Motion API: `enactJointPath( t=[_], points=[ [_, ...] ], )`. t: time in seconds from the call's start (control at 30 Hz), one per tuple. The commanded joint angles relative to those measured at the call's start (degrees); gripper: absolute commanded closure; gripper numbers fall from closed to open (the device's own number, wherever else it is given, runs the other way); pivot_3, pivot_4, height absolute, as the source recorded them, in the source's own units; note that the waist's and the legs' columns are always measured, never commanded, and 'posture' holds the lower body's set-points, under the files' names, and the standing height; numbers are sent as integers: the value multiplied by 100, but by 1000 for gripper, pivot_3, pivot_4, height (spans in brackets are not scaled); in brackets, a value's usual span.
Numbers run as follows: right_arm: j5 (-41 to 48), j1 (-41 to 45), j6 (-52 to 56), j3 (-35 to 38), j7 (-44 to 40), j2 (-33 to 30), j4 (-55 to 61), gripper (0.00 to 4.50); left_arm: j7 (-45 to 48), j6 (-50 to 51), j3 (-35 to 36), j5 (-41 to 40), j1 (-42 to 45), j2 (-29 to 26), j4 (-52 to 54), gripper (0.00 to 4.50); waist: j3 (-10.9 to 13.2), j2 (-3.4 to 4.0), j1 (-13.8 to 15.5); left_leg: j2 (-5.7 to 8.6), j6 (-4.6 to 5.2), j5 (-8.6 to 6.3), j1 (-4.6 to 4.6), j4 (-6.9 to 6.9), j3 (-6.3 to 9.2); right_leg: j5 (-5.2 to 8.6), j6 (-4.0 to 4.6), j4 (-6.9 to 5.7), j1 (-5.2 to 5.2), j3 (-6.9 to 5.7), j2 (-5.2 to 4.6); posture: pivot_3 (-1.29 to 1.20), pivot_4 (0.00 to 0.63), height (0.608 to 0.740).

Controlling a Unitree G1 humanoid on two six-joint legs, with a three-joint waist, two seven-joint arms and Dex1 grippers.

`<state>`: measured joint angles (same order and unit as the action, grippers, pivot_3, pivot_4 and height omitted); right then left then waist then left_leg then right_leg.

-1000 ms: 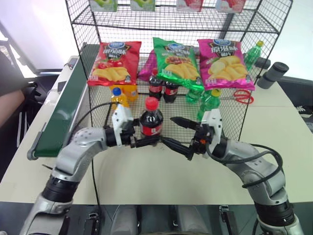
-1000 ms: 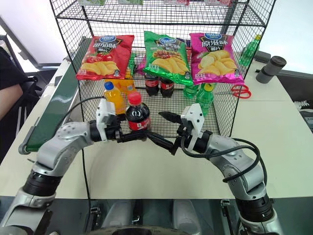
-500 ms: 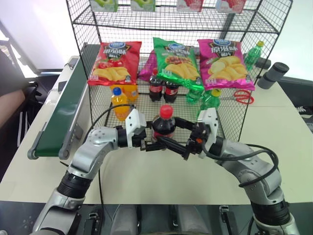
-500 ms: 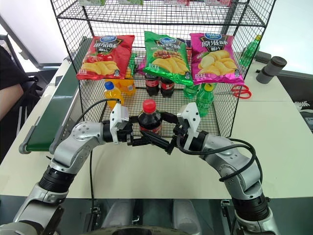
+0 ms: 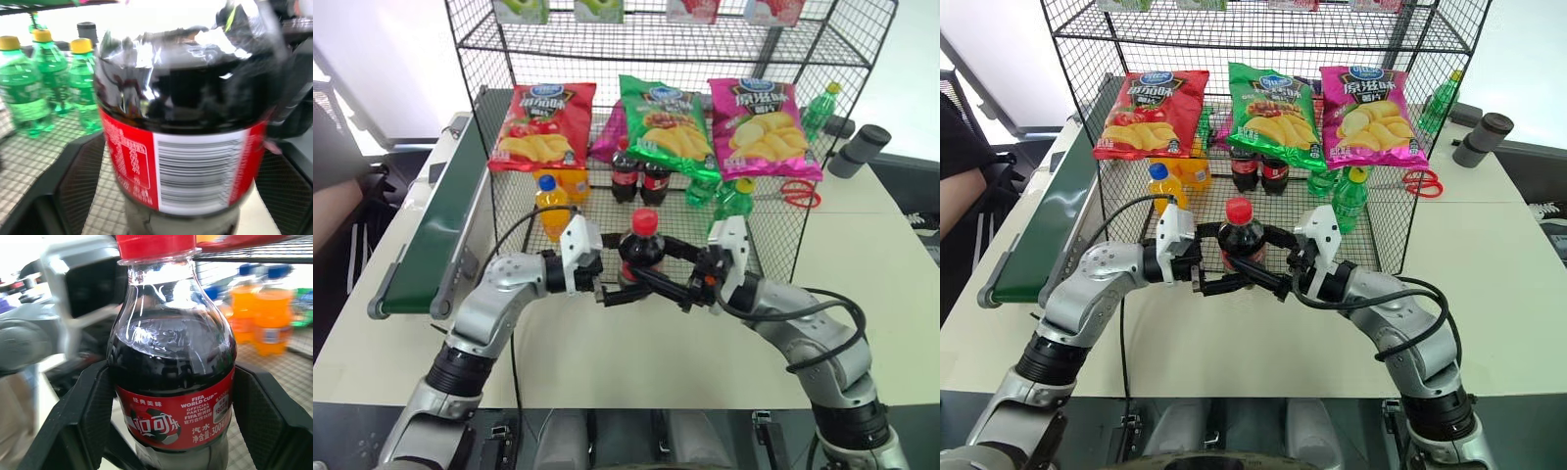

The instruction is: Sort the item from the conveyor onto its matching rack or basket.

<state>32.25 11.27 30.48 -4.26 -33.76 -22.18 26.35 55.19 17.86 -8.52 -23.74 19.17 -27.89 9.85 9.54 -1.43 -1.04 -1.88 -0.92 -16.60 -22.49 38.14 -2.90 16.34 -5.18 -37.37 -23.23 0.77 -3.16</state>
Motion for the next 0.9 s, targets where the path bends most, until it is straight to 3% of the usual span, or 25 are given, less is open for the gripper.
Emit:
enactJointPath(
  t=[0.03,0.17,0.37,0.6,0.9],
  points=[
    [-308,139,-569,120,106,152,-145,1529,-145,-128,411,64,-380,-233,166,90,1,1,15,-1,0,0,-1,0,0,0,0,-1,-2,0,1,0,150,740],
    [-949,191,-1269,-65,213,373,-822,1529,-415,-278,821,105,-883,-364,133,90,1,2,22,-2,0,0,-2,-1,0,0,0,0,-2,-1,-3,0,150,740],
    [-1787,765,-2631,-90,761,1185,-2553,1529,-837,-425,1386,-116,-1298,-210,378,90,3,4,14,1,-1,1,0,1,-4,0,0,-9,-3,0,-10,0,150,740],
    [-2421,1482,-3769,-64,1227,1755,-4462,1529,-939,-376,1373,-149,-1429,-187,675,90,3,5,-8,0,-3,1,-1,-1,-6,0,0,-11,-7,0,-24,0,150,740],
    [-2506,2187,-4609,230,1516,2047,-6048,1529,-942,-325,1210,-102,-1378,-161,797,90,5,9,-20,2,-6,2,-1,-1,-9,0,0,-13,-7,0,-31,0,150,740]
  ],
)
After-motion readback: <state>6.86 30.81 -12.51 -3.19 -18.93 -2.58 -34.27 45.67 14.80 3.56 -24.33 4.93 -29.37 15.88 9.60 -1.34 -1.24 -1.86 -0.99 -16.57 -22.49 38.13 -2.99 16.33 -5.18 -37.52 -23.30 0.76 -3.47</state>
